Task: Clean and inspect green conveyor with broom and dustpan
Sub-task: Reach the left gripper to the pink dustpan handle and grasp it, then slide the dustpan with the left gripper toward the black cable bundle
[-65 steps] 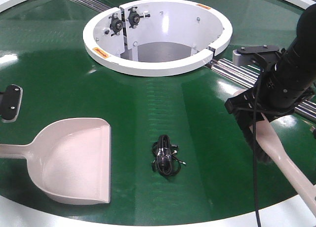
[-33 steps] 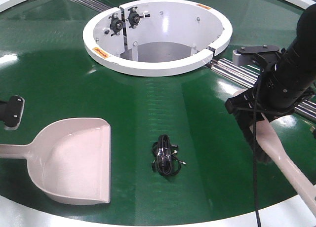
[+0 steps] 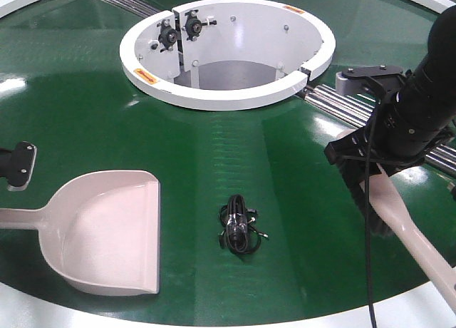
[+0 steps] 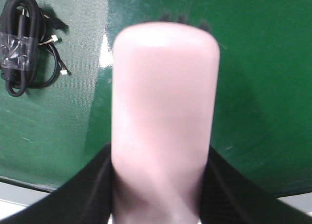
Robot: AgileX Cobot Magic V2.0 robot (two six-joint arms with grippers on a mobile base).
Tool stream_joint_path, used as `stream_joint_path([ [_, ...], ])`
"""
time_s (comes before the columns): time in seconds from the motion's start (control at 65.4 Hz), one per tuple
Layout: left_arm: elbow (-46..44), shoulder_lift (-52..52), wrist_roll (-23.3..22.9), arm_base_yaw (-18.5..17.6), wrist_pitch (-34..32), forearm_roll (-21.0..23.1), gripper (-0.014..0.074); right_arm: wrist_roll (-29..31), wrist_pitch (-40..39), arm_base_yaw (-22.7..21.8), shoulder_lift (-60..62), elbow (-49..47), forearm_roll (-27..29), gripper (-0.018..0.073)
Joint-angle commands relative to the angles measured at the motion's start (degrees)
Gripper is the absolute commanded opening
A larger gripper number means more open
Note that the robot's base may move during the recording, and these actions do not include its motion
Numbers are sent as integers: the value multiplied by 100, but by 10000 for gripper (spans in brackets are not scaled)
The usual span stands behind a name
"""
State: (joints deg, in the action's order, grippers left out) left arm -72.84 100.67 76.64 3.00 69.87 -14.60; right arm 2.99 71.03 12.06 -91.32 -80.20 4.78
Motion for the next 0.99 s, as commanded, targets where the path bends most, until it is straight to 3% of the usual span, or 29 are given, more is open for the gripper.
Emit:
stream_joint_path([
  [0.0, -162, -226, -45, 5, 233, -54, 146, 52, 273, -26, 251, -177, 18, -4],
  [0.092, -162, -226, -45, 5, 233, -49, -10, 52, 283, -26, 251, -177, 18, -4],
  [0.443, -299, -448, -397, -223, 233, -90, -7, 52, 283, -26, 251, -177, 18, -4],
  [0.718, -524, -494, -903, -707, 233, -50, -8, 52, 283, -26, 251, -177, 18, -4],
  [0.978, -524, -494, -902, -1114, 233, -112, -8, 52, 283, -26, 251, -177, 18, -4],
])
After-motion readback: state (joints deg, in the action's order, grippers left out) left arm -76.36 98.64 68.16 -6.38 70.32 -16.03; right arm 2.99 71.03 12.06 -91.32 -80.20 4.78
